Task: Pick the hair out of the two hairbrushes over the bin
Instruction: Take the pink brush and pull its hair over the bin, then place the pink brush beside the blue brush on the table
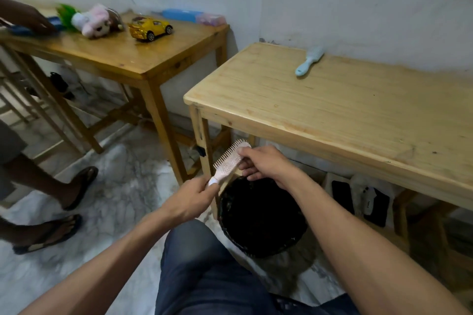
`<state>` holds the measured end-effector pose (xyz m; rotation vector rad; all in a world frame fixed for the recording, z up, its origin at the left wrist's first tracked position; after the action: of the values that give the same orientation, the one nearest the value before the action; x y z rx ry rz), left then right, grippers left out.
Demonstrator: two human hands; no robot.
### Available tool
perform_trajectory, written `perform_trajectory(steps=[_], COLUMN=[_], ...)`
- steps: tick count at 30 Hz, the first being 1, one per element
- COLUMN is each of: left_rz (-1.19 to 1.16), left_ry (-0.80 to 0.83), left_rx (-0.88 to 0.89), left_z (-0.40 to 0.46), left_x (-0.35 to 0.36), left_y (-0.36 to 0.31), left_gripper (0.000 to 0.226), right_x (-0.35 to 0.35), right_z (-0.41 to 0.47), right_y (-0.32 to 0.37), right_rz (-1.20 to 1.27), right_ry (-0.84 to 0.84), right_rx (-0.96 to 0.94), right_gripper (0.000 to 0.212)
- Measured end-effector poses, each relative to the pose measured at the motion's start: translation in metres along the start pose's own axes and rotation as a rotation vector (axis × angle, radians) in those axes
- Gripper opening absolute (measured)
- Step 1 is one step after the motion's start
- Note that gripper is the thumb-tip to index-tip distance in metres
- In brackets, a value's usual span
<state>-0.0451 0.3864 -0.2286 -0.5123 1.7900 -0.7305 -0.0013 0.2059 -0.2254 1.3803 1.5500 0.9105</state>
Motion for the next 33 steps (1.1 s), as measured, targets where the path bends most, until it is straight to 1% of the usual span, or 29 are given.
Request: perform_trajectory(steps=[3, 6, 10, 14, 16, 22, 25, 27, 30, 33], left_rz=[0.031, -0.003, -0.063, -0.106, -0.114, -0.092, -0.096, -0.088, -0.086, -0.068], left_ry=[-0.118, -0.218, -0.321, -0.373, -0.392, -0.432, -0.45, -0.442, -0.403, -0.353], left_rx=[0.039, 0.07, 0.115, 0.168, 0.196, 0.255, 0.296, 0.323, 0.344, 0.365], left_z=[-0.017, -0.035, -0.049, -0.048, -0.042, -0.018, -0.001, 0.016, 0.051, 0.091], left_x=[-0.029, -0.051, -0.075, -0.093, -0.099, -0.102, -0.1, -0.094, -0.075, -0.048], left_y=[-0.004, -0.011, -0.029, -0.064, -0.085, -0.149, -0.18, -0.202, -0.231, -0.258], left_gripper=[0.019, 0.016, 0.017, 0.024, 0.026, 0.037, 0.034, 0.032, 0.028, 0.024], right_x=[0.017, 0.031, 0.036, 0.032, 0.022, -0.051, -0.098, -0.132, -0.181, -0.224], right_z=[-0.004, -0.012, -0.024, -0.034, -0.035, -0.023, -0.016, -0.009, 0.008, 0.026], right_y=[0.028, 0.052, 0.091, 0.126, 0.141, 0.182, 0.197, 0.201, 0.198, 0.189], right_rz=[-0.043, -0.053, -0.055, -0.052, -0.004, 0.111, 0.16, 0.187, 0.204, 0.207], right_ry=[0.018, 0.034, 0.017, 0.042, 0.009, -0.211, -0.276, -0.331, -0.438, -0.518], right_rx=[-0.053, -0.093, -0.169, -0.238, -0.261, -0.294, -0.295, -0.29, -0.258, -0.209], right_gripper=[0.027, 0.029, 0.034, 0.031, 0.027, 0.029, 0.022, 0.022, 0.021, 0.014])
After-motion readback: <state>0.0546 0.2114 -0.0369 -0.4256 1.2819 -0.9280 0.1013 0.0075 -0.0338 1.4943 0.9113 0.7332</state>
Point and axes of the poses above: each hand's wrist, its own z-axis towards the middle knuckle, its own x-axis out of the palm, y = z × x, the point moved 8 cm from there along z, towards the middle knuckle, and after that the axes turned 4 degrees about -y, right-handed, at the moved point
